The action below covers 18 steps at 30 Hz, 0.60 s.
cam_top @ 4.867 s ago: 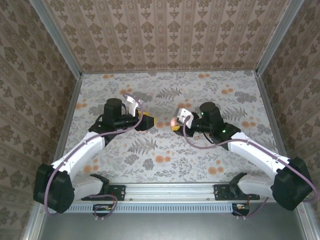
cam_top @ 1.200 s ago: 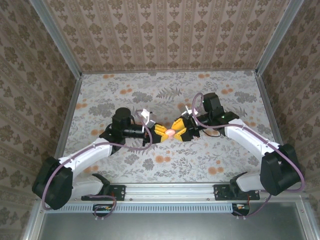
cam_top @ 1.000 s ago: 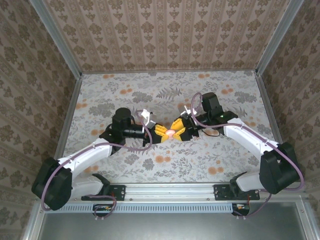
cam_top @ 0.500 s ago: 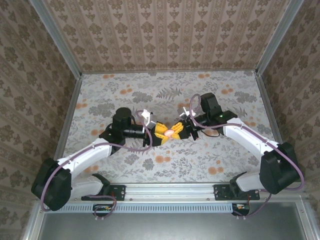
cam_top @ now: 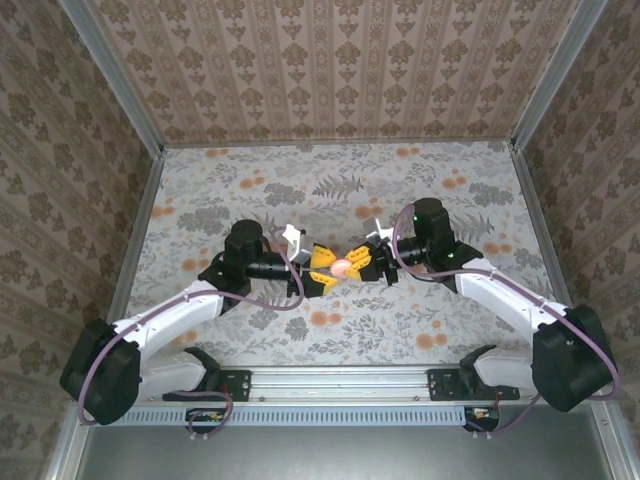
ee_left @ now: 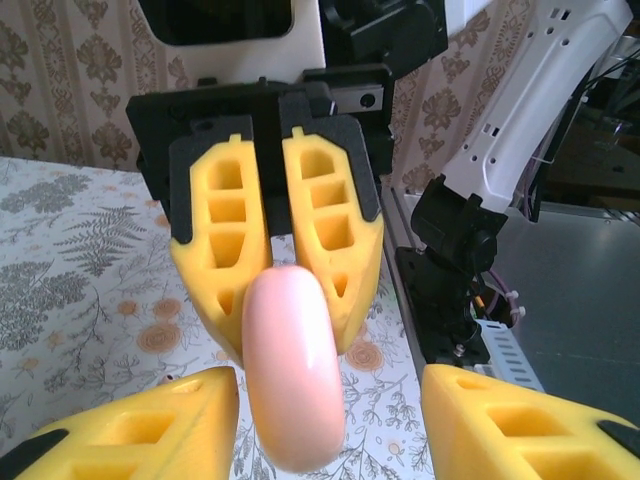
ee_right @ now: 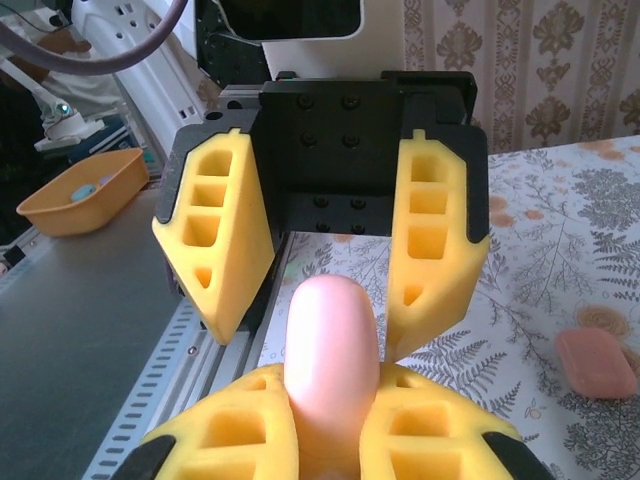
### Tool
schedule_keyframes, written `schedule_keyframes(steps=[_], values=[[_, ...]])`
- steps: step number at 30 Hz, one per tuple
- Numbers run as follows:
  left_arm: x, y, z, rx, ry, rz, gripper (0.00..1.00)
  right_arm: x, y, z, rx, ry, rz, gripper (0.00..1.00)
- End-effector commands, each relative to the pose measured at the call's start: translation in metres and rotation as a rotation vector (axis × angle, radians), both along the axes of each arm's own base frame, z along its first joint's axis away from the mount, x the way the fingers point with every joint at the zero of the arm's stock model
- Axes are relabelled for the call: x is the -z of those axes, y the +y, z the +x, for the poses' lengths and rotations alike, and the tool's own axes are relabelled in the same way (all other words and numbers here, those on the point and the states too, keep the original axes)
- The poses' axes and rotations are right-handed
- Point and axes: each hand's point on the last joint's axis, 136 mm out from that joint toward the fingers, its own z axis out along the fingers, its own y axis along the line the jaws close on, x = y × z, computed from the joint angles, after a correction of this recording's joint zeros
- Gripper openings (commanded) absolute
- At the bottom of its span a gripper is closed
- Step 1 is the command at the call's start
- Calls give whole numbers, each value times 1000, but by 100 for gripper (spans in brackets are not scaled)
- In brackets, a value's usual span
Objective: Insert the wireless bluetooth earbuds into the charging case
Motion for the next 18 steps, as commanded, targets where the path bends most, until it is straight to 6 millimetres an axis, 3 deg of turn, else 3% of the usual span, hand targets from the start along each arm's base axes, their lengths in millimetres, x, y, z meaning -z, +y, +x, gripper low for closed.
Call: schedule_keyframes(steps=[1, 3, 18], values=[[-2, -2, -3, 15, -39, -29, 47, -15, 4, -5, -18, -37, 48, 3], [-2, -2, -3, 18, -37, -31, 40, -15, 5, -6, -28, -40, 51, 3], [0, -2, -3, 15, -40, -22, 31, -20, 9, -6, -38, -48, 64, 5]])
